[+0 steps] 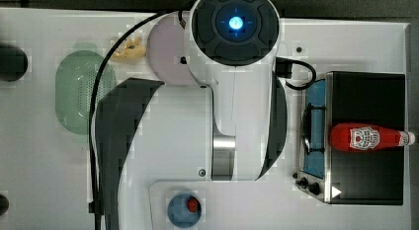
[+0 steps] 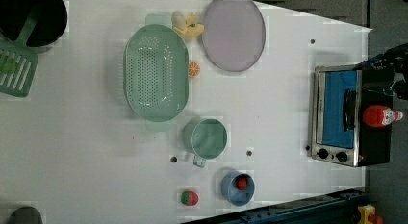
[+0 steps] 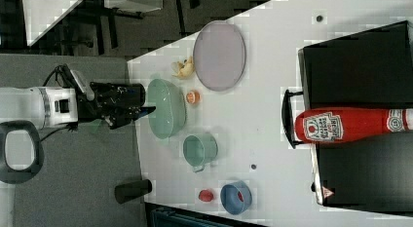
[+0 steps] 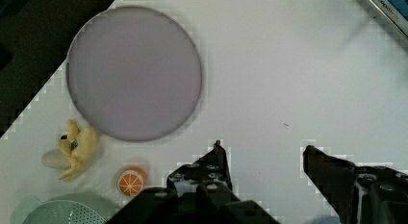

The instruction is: Pick Ketchup from oven and place it on table.

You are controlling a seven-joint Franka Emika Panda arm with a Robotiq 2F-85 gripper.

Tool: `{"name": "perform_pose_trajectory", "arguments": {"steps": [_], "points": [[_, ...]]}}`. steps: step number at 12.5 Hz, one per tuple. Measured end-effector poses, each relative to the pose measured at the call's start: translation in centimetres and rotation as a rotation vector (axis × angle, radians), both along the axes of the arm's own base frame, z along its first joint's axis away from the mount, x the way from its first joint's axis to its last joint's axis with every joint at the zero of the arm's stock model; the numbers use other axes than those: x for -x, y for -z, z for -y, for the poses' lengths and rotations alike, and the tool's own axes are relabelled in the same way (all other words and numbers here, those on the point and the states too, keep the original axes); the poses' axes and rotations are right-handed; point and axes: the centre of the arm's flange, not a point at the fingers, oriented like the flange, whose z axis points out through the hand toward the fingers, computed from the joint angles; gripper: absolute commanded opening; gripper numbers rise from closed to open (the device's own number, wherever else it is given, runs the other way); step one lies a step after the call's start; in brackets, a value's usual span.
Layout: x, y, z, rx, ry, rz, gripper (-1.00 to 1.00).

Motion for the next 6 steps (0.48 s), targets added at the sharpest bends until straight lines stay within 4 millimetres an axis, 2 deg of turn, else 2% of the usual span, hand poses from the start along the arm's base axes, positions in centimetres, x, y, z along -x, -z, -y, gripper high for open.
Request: {"name": "perform_pose_trajectory", "arguments": {"steps": [1,2,3,4,5,6], "points": [[2.4,0.7,0.6,0.000,0.009,-0.088,0.55],[6.1,0.9,1.5,-0.003,0.023,-0.185,0.86],[9.3,-0.3,2.6,-0.014,0.044,-0.219,1.00],[11.2,-3.3,3.9,-0.022,0.064,-0.174,1.00],[12.6,-8.2,5.7,-0.034,0.090,-0.063,1.00],[12.7,-12.9,7.5,-0.045,0.121,0.079,1.00]]}}
